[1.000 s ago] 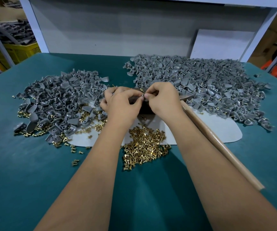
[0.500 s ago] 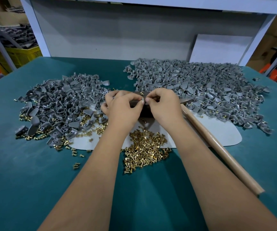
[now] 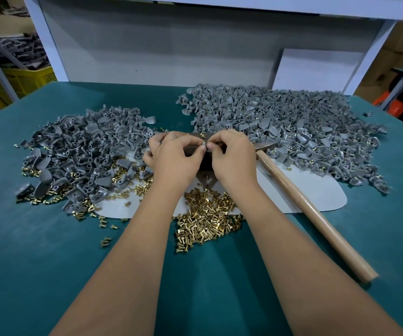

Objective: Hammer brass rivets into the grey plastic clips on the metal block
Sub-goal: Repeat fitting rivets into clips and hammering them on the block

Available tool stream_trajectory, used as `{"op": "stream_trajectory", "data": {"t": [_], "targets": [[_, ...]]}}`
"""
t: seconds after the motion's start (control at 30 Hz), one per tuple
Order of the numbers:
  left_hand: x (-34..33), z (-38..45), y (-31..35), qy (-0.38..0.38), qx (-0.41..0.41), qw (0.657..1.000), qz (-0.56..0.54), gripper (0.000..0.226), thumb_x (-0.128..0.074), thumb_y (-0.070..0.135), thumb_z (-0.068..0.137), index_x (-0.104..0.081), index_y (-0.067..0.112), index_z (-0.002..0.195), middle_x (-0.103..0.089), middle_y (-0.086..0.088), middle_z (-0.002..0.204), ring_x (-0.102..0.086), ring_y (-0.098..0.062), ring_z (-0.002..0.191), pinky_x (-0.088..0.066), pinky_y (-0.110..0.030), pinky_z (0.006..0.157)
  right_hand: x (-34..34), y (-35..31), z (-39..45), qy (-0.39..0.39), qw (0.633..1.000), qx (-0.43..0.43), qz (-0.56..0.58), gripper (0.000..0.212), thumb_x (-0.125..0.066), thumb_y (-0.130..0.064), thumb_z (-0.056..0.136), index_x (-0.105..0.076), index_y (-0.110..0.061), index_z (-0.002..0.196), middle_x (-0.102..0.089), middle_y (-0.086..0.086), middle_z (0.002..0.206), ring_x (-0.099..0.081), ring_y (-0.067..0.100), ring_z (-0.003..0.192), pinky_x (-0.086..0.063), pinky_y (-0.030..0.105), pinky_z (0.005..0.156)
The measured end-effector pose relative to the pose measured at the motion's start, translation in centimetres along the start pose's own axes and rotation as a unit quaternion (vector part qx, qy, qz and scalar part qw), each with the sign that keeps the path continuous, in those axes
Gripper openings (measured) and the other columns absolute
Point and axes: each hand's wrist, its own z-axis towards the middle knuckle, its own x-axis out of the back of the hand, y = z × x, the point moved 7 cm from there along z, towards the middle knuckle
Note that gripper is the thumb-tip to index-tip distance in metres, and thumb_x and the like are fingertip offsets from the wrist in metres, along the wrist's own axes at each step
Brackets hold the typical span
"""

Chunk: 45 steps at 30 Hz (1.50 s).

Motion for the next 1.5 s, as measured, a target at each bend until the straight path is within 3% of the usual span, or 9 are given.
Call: {"op": "stream_trajectory", "data": {"t": [0.1,0.43,0.77,1.03,1.23,1.5], "targets": [[0.0,0.0,0.1,-0.014,0.001,1.000,-0.003,0.006,-0.066,0.037,0.090,-0.072,0.035,0.091,-0.052,0.020,0.107,-0.023,-0.017,0.130,-0.022,-0.052,0.108,-0.1,0.0,-0.2,0.001,1.000,0.021,-0.004,0.008,-0.062,-0.010,0.088,-0.069,-0.011,0.083,-0.059,-0.004,0.087,-0.048,0.014,0.092,-0.027,0.020,0.074],[-0.2,0.3,-0.3,-0.038,0.028,0.997,-0.054,0.011,-0.064,0.034,0.092,-0.067,0.038,0.082,-0.052,0.023,0.097,-0.026,-0.018,0.131,-0.032,-0.050,0.108,0.8,0.4,-0.5,0.023,0.996,0.004,0.087,0.018,-0.053,-0.013,0.094,-0.069,-0.009,0.088,-0.060,-0.005,0.086,-0.054,0.018,0.093,-0.044,0.034,0.081],[0.0,0.0,-0.1,-0.004,-0.008,1.000,-0.004,0.004,-0.066,0.037,0.090,-0.068,0.039,0.087,-0.060,0.016,0.115,-0.024,-0.016,0.128,-0.022,-0.044,0.104,-0.2,0.3,0.0,0.000,1.000,0.010,0.026,0.010,-0.062,-0.017,0.089,-0.071,-0.015,0.086,-0.059,-0.006,0.088,-0.045,0.013,0.096,-0.024,0.020,0.071],[0.0,0.0,0.0,0.015,-0.027,0.999,0.042,0.004,-0.066,0.042,0.090,-0.069,0.041,0.089,-0.061,0.016,0.117,-0.025,-0.017,0.128,-0.016,-0.040,0.099,-0.2,0.3,0.1,0.010,0.998,-0.029,0.046,0.011,-0.064,-0.009,0.086,-0.069,-0.011,0.077,-0.061,-0.002,0.083,-0.051,0.016,0.090,-0.031,0.024,0.069],[0.2,-0.1,0.1,0.011,-0.025,0.999,0.031,0.005,-0.067,0.040,0.089,-0.066,0.042,0.085,-0.061,0.015,0.116,-0.025,-0.019,0.130,-0.019,-0.050,0.107,-0.2,0.4,0.0,0.010,0.997,-0.037,0.060,0.011,-0.065,-0.009,0.086,-0.069,-0.011,0.075,-0.061,-0.003,0.082,-0.051,0.015,0.088,-0.035,0.026,0.072],[0.3,-0.2,0.2,0.013,-0.020,1.000,0.019,0.004,-0.067,0.038,0.089,-0.071,0.036,0.090,-0.061,0.013,0.117,-0.025,-0.021,0.131,-0.019,-0.053,0.109,-0.2,0.5,0.0,0.013,0.998,-0.019,0.054,0.011,-0.064,-0.010,0.086,-0.069,-0.012,0.076,-0.061,-0.004,0.081,-0.049,0.012,0.087,-0.028,0.022,0.068]]}}
